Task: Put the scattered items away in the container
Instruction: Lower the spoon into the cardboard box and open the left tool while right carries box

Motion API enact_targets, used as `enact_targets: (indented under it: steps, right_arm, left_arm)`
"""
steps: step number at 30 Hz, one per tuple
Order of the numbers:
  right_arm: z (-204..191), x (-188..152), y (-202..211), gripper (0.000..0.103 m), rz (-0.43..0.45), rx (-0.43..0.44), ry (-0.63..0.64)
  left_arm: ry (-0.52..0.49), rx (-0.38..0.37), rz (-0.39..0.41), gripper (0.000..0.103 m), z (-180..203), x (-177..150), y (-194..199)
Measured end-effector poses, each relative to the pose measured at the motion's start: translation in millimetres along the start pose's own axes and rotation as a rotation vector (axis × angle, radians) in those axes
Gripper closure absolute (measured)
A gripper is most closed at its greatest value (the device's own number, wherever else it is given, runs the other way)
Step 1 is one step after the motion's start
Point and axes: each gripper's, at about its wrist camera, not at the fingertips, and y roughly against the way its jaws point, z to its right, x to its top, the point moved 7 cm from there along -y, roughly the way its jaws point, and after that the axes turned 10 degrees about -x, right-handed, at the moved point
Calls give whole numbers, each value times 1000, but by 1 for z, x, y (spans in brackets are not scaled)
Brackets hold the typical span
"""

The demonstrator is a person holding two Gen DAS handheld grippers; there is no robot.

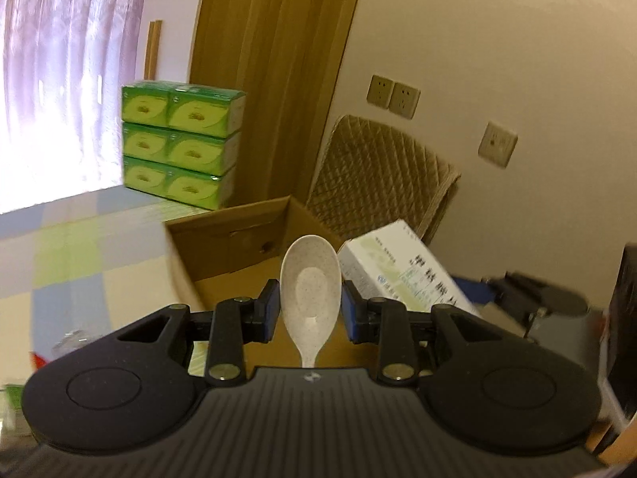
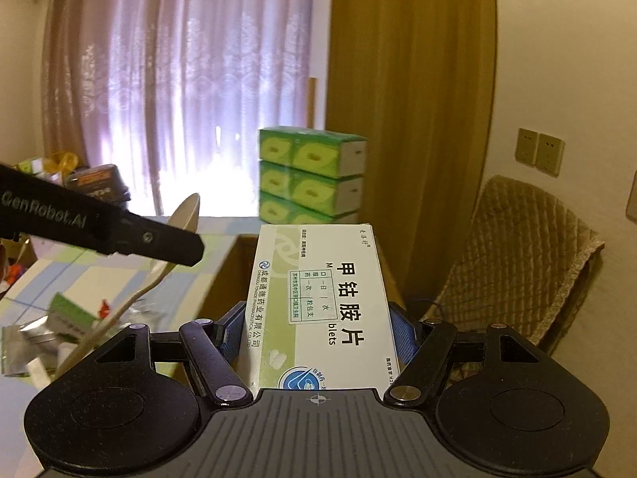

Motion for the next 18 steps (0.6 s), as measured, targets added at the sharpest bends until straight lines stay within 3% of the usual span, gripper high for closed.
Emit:
enact_targets:
  steps: [8,18]
  right_arm:
    - [12,-16,-33,30,-46,3,-10]
    - [13,-28,-61,30,-79,8,-25]
  left_arm:
    - [122,3,-18,76,-20,-8,-51]
    - [279,33,-19,74,-57,-30,-78]
